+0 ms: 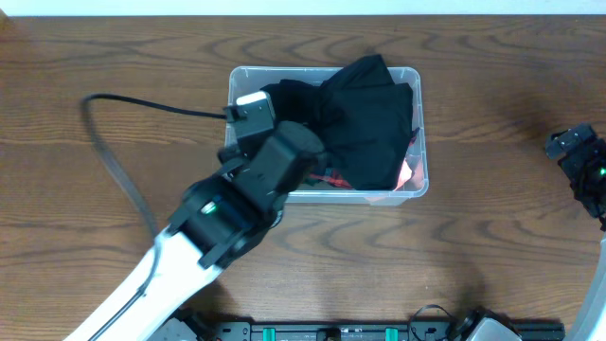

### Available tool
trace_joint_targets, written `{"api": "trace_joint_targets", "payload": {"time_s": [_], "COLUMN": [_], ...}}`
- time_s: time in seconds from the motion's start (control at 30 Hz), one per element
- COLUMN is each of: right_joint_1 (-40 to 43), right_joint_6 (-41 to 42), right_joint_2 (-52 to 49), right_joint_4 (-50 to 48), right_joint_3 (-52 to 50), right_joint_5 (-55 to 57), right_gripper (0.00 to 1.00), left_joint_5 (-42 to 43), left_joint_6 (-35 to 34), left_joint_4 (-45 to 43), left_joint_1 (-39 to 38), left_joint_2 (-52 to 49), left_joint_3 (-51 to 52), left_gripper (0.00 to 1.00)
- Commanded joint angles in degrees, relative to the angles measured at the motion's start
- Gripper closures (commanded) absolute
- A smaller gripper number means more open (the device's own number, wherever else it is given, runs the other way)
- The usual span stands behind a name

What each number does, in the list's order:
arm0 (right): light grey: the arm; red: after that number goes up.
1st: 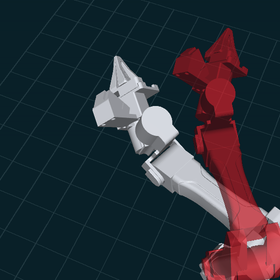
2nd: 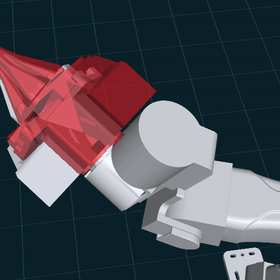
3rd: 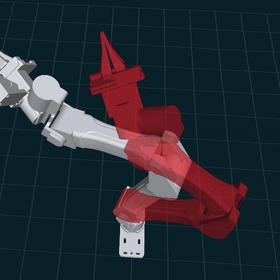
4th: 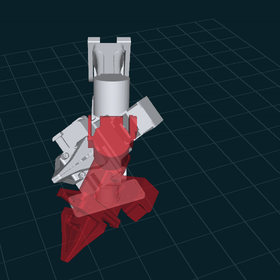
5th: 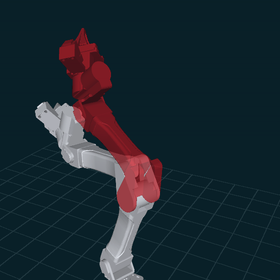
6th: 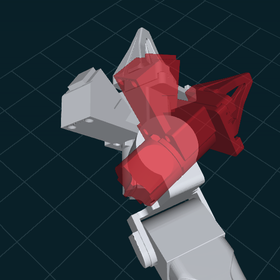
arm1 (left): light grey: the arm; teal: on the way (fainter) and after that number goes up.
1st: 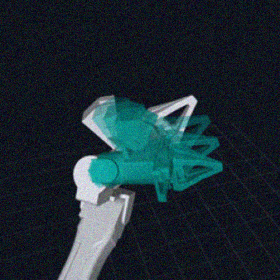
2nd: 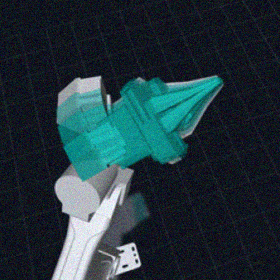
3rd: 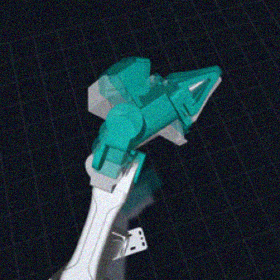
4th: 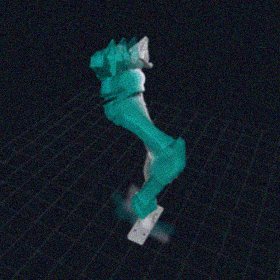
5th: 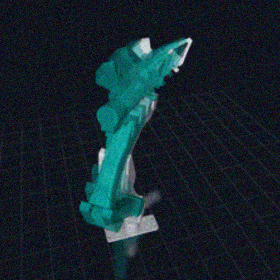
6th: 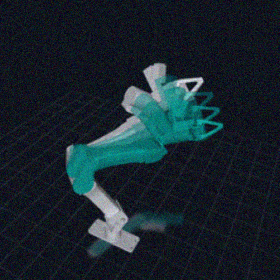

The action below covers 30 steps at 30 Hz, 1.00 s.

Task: Pack container
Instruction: 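Press the black garment down into the bin with the left gripper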

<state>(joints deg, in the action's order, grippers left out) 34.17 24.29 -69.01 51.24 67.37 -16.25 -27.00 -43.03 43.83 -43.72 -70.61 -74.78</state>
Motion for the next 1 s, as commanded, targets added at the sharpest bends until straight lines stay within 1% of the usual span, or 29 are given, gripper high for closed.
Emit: {"api": "trace_joint_targets", "payload": {"time_s": [0.0,0.07,0.1,0.17,0.23,0.3,0.37,0.43,0.53,0.6,0.67,0.8,0.93,0.97], "right_joint_1": [0.37,0.37,0.37,0.37,0.37,0.37,0.37,0.37,0.37,0.37,0.37,0.37,0.37,0.37], "right_joint_6": [-0.76,-0.76,-0.76,-0.76,-0.76,-0.76,-0.76,-0.79,-0.76,-0.76,-0.76,-0.76,-0.76,-0.76], "right_joint_2": [-0.22,-0.22,-0.22,-0.22,-0.22,-0.22,-0.22,-0.22,-0.22,-0.22,-0.22,-0.22,-0.22,-0.22], "right_joint_4": [0.02,0.02,0.02,0.02,0.02,0.02,0.02,0.02,0.02,0.02,0.02,0.02,0.02,0.02], "right_joint_3": [0.07,0.07,0.07,0.07,0.07,0.07,0.07,0.07,0.07,0.07,0.07,0.07,0.07,0.07], "right_joint_5": [-0.24,-0.24,-0.24,-0.24,-0.24,-0.24,-0.24,-0.24,-0.24,-0.24,-0.24,-0.24,-0.24,-0.24], "right_gripper": [0.01,0.01,0.01,0.01,0.01,0.01,0.01,0.01,0.01,0.01,0.01,0.01,0.01,0.01], "left_joint_5": [0.96,5.42,7.63,8.44,8.33,8.35,8.68,13.25,24.35,27.39,29.07,28.92,25.7,24.76], "left_joint_6": [22.53,33.75,38.1,42.71,44.74,44.04,40.41,38.32,36.65,32.96,31.28,30.99,28.74,28.72], "left_joint_4": [-4.31,-8.41,-10.16,-13.2,-15.37,-16.65,-16.92,-16.68,-15.5,-13.84,-12.35,-10.21,-5.51,-3.82], "left_joint_1": [0.09,0.11,0.09,0.13,1.25,3.45,5.99,8.31,11.06,11.96,12.17,12.22,12.55,12.55], "left_joint_2": [1.81,0.68,-0.37,-3.45,-7.5,-12.61,-18.21,-23.37,-31.06,-35.04,-37.55,-37.09,-30.84,-28.26], "left_joint_3": [-1.11,-1.09,-1.09,-1.09,-1.09,-1.09,-1.09,-1.09,-1.09,-1.09,-1.09,-1.33,-4.44,-5.88], "left_gripper": [0.08,0.1,0.12,0.16,0.21,0.26,0.29,0.3,0.3,0.3,0.3,0.3,0.28,0.25]}}
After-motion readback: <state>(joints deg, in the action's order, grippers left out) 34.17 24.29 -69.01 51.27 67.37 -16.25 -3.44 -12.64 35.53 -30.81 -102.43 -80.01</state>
